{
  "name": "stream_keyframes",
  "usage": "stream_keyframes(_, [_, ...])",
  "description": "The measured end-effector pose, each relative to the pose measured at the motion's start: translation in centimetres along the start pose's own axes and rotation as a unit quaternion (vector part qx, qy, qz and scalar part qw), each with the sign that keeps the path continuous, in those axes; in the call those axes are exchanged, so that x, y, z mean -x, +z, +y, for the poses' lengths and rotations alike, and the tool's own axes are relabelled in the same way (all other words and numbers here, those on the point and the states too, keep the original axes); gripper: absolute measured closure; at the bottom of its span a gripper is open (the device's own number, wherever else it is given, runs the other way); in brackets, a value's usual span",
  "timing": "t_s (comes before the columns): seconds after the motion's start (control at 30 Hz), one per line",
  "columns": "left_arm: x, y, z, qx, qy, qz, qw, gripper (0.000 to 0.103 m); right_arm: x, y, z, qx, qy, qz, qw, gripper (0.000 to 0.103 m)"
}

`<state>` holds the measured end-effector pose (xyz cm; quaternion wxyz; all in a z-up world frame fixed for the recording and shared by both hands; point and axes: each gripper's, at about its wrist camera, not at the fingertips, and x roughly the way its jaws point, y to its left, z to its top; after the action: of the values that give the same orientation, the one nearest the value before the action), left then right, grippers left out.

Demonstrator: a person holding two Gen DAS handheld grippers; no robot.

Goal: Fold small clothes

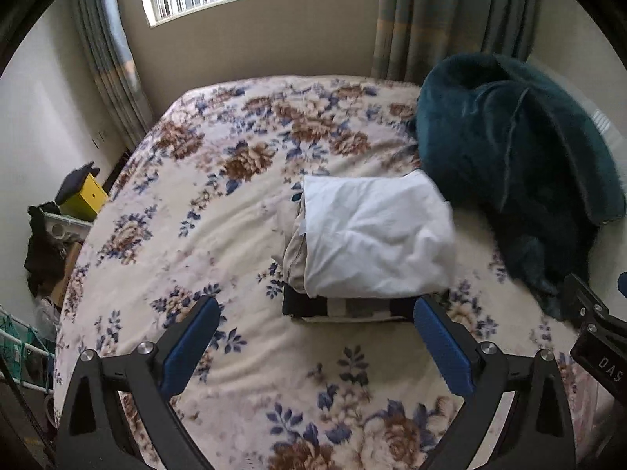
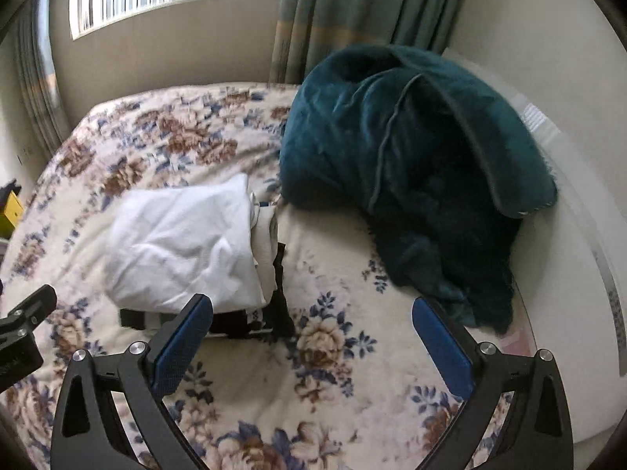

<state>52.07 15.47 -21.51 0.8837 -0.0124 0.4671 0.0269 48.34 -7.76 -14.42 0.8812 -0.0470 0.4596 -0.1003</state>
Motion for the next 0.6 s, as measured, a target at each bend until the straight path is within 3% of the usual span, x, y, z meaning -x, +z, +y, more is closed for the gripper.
stream_keyframes(0.33, [16.0, -3.5, -0.1, 0.014, -0.006, -0.063, 0.9979, 0.002, 18.0, -2.7, -5.2, -0.014, 0.028, -0.065, 0.997, 0.000])
stream_keyframes(0.6, [24.3, -6.5, 0.3, 0.020, -0.002, -0.103, 0.9945, 0.002, 29.8, -5.7, -8.5, -0.009, 0.045, -0.115, 0.992, 0.000])
